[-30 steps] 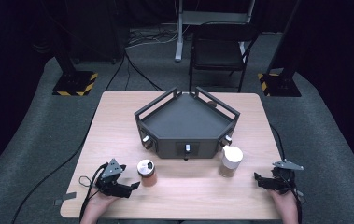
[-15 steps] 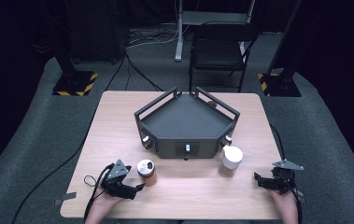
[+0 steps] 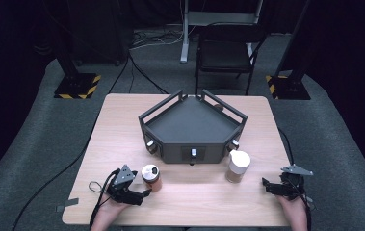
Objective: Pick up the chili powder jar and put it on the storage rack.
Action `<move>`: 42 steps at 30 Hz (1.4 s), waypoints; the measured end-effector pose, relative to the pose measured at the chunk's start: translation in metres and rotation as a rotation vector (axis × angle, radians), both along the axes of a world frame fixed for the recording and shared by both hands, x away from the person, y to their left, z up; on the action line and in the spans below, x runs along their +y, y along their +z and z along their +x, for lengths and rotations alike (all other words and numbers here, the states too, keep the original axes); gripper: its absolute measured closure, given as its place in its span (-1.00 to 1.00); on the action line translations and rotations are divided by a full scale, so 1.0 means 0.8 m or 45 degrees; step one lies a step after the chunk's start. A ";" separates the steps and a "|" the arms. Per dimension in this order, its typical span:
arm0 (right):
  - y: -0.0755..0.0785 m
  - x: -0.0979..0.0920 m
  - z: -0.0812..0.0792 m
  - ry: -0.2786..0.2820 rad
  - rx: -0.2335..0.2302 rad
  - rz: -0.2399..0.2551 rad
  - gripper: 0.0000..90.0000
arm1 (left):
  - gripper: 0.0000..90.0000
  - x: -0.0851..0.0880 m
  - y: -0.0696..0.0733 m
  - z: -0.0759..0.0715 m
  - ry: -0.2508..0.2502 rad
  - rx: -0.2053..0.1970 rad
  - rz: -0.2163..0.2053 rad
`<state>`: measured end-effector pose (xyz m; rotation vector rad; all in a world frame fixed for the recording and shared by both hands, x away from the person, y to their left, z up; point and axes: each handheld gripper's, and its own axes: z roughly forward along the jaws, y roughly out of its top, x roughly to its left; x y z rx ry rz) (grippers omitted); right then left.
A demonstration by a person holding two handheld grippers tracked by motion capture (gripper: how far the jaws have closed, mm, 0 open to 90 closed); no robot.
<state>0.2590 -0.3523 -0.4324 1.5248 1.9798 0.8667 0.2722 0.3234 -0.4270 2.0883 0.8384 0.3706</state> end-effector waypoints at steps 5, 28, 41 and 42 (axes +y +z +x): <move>0.000 0.000 0.000 0.000 0.000 0.000 -0.92 | -0.79 -0.004 -0.002 -0.001 0.000 -0.005 -0.010; 0.000 0.000 0.000 0.000 0.000 0.000 -0.92 | -0.68 -0.037 -0.014 -0.003 0.011 -0.049 -0.020; 0.000 0.000 0.000 0.000 0.001 0.000 -0.92 | -0.34 -0.042 -0.019 -0.004 0.032 -0.074 -0.034; 0.000 0.000 0.000 0.000 0.000 0.000 -0.92 | -0.33 -0.042 -0.018 -0.005 0.034 -0.074 -0.032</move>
